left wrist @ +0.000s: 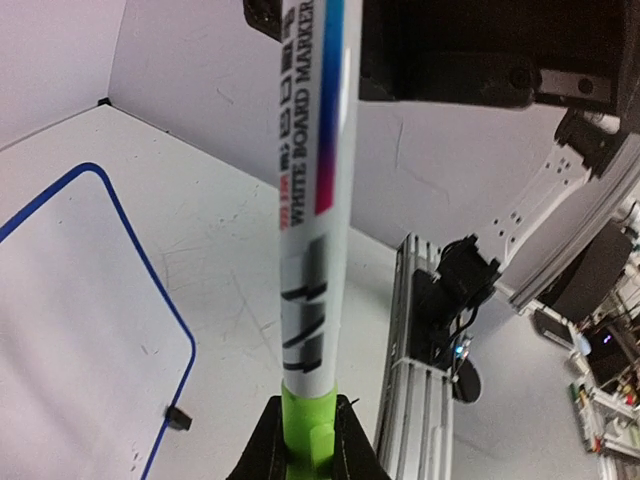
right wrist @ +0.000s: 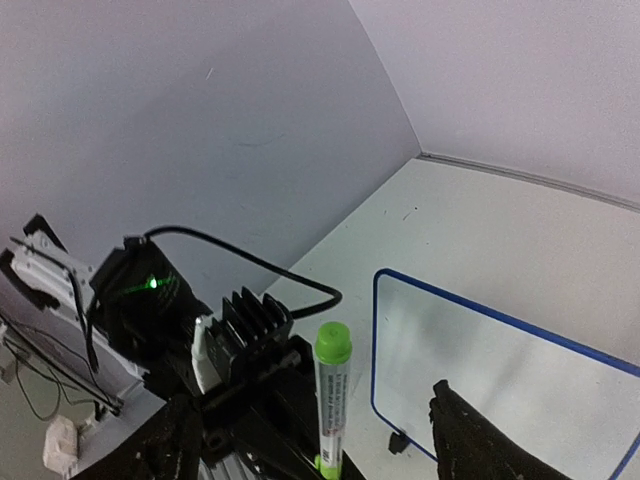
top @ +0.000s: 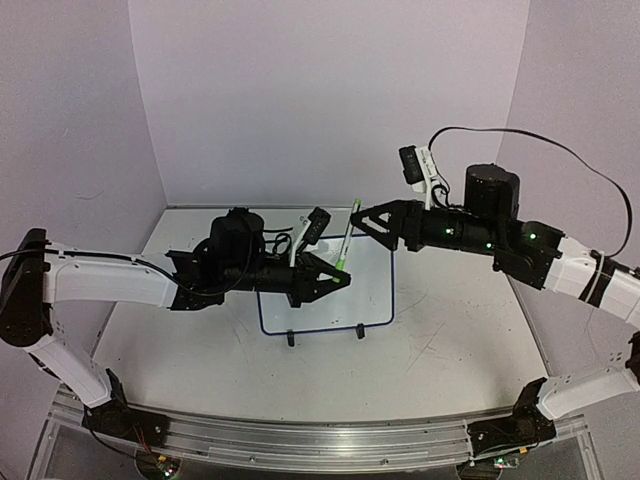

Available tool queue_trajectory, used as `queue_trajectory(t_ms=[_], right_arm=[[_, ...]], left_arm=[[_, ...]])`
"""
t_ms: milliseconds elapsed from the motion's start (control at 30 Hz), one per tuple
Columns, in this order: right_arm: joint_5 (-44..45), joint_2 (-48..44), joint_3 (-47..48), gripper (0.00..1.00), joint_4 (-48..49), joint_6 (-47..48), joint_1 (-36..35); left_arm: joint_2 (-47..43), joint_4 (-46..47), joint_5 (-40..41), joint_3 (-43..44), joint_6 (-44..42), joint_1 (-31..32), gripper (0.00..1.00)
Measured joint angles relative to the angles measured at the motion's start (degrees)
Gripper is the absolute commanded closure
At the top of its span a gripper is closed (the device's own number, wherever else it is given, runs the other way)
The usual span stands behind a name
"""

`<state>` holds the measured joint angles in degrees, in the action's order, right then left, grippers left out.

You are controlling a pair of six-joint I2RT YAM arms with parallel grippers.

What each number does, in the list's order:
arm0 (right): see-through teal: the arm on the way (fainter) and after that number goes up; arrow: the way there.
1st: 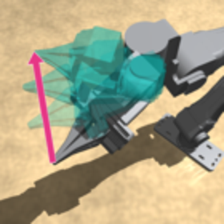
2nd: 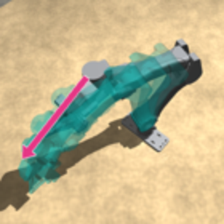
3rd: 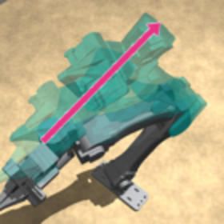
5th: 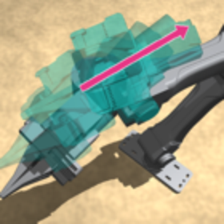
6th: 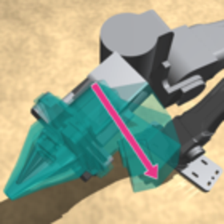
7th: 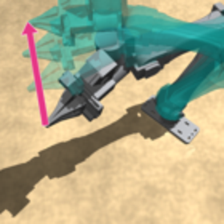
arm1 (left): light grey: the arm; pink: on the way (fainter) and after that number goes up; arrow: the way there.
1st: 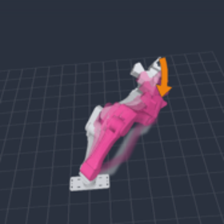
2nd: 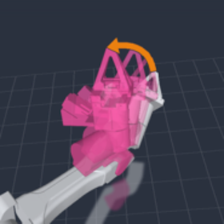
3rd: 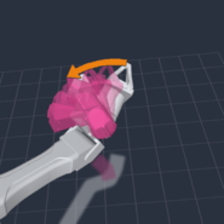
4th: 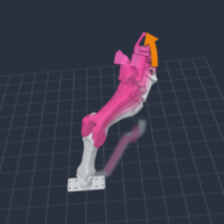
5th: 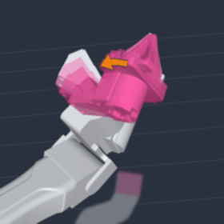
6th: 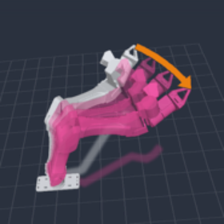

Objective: Write a sentence on the whiteboard
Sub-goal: Pass from the right arm to the left, then pass from the left arm to the right

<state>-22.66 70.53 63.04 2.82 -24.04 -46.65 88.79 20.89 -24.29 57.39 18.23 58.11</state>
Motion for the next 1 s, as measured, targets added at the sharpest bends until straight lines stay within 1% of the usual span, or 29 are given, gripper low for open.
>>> queue_trajectory(t_ms=[33,133,267,433,500,633,733,900,1000], right_arm=[[-0.76,-0.71,0.05,0.18,-1.89,1.68,0.02],[-3.64,-1.99,0.42,0.27,-7.27,5.94,0.34],[-7.94,0.26,3.71,0.27,-13.40,8.79,1.44],[-13.24,4.55,6.99,0.27,-16.78,10.21,2.31],[-14.57,5.31,7.09,0.29,-17.83,10.66,2.31],[-17.06,7.16,7.83,0.39,-18.81,11.53,2.31],[-18.62,8.58,7.95,0.42,-18.33,11.83,2.19],[-20.49,9.99,6.54,0.50,-13.83,11.62,1.40],[-20.53,10.13,5.49,0.51,-12.28,11.69,1.04]], left_arm=[[-0.98,-2.87,0.28,0.09,-2.64,0.02,1.00],[-2.95,-8.63,1.04,0.69,-8.74,0.07,1.00],[-4.72,-13.20,1.72,0.80,-14.54,0.08,1.00],[-4.85,-19.88,2.17,2.97,-19.80,0.08,1.00],[-4.85,-22.06,2.52,4.02,-21.32,0.08,1.00],[-4.85,-24.49,3.10,4.54,-22.93,0.08,1.00],[-4.85,-25.85,3.34,4.54,-22.95,0.08,1.00],[-4.85,-26.73,3.52,4.54,-22.80,0.08,1.00],[-4.85,-27.02,3.52,4.54,-22.74,0.08,1.00]])
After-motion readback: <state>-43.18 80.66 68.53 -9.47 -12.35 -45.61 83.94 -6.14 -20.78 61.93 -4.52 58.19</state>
